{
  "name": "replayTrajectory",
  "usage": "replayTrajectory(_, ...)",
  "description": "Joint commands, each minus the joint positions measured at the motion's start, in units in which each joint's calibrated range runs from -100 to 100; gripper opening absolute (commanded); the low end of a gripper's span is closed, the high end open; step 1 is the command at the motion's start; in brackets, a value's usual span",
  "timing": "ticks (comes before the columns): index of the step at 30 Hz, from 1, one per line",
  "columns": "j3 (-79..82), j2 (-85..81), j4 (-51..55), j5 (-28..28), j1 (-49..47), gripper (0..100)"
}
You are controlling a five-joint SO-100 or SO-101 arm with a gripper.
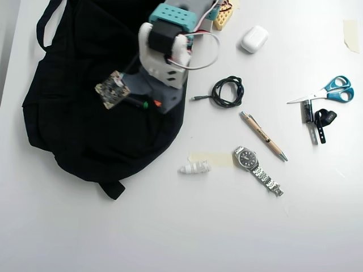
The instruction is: Put the usb stick into the black bag
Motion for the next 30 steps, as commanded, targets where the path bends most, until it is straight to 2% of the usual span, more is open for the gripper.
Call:
replayTrajectory(1, -2.2, -2.8, 0.7, 3.4, 9.6, 2)
replayTrajectory(7, -1.5, -1.6, -0.1, 7.6, 22.9, 3)
replayTrajectory(8, -1.5, -1.6, -0.1, 7.6, 24.6, 6)
replayTrajectory(9, -1.5, -1.6, -0.1, 7.6, 25.0, 16)
replayTrajectory(10, -1.5, -1.6, -0.1, 7.6, 25.0, 19)
replayTrajectory(12, -2.1, -3.0, 0.7, 7.6, 23.2, 12)
replayTrajectory(14, -2.1, -5.3, 2.0, 7.8, 20.0, 9)
replayTrajectory(15, -1.6, -8.6, 3.9, 9.6, 15.8, 9)
replayTrajectory(16, -1.2, -12.3, 4.3, 10.9, 11.5, 2)
replayTrajectory(17, 0.6, -16.1, 4.3, 11.0, 8.7, 2)
replayTrajectory(22, 35.8, -52.4, 3.3, 10.4, -10.6, 2)
replayTrajectory(25, 58.3, -67.8, -5.5, 10.3, -18.4, 2)
replayTrajectory(30, 81.3, -87.5, -14.2, 10.3, -20.7, 2)
